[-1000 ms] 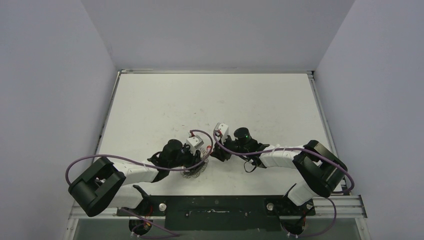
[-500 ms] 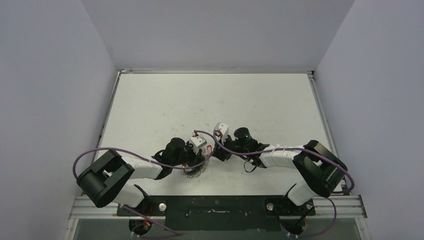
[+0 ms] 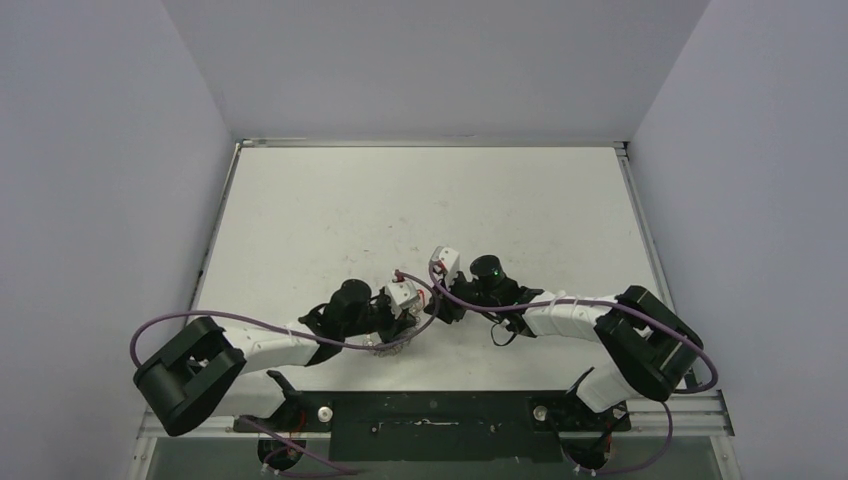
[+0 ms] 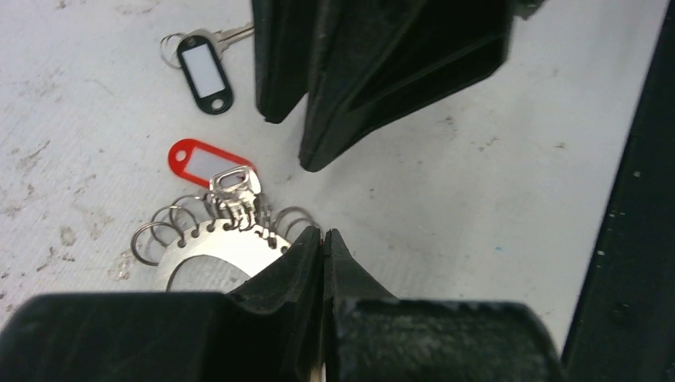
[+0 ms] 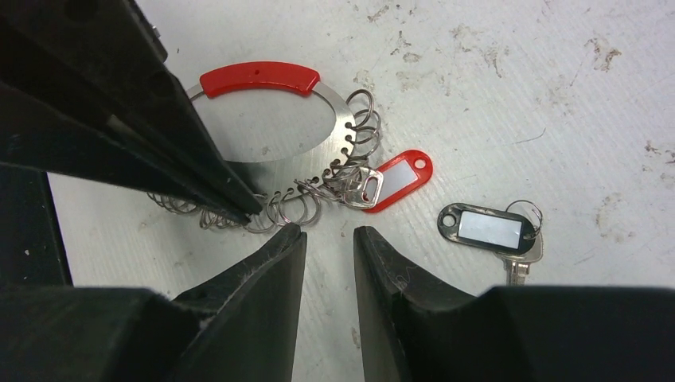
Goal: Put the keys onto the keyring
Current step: Adjust the keyring at the center of the board.
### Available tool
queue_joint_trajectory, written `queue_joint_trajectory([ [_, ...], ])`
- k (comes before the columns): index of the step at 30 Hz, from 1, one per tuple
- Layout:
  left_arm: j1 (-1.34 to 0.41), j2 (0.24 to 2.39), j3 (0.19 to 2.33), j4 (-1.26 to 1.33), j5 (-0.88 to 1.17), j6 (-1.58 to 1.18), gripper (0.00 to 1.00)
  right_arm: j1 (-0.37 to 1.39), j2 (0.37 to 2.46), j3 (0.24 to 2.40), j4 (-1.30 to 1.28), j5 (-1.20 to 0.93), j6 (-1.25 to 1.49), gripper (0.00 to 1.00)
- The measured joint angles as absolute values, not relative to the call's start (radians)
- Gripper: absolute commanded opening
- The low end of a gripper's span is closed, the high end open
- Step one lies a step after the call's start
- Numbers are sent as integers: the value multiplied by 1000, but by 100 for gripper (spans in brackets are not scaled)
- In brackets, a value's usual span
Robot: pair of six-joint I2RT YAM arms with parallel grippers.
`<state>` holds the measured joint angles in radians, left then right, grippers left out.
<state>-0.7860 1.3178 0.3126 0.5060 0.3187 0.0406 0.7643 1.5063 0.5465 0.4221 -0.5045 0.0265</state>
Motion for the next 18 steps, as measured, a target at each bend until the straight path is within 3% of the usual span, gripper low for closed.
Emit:
queue_joint_trajectory([
  [5, -823, 1200, 272, 475, 329, 34, 4, 764, 1460, 537, 400, -504, 19, 35],
  [8, -823, 1110, 235, 441, 306, -7, 43, 764, 1457, 536, 400, -500, 21, 38],
  [11, -823, 1025, 230, 374, 239, -75, 68, 759, 1459, 536, 408, -484, 43, 50],
  [12, -823, 997, 231, 350, 210, -101, 76, 754, 1463, 536, 414, -476, 55, 58],
  [15, -821, 939, 246, 262, 118, -172, 94, 738, 1479, 536, 430, -445, 104, 81],
  [18, -816, 916, 273, 181, 23, -254, 97, 717, 1486, 537, 442, -407, 153, 93],
])
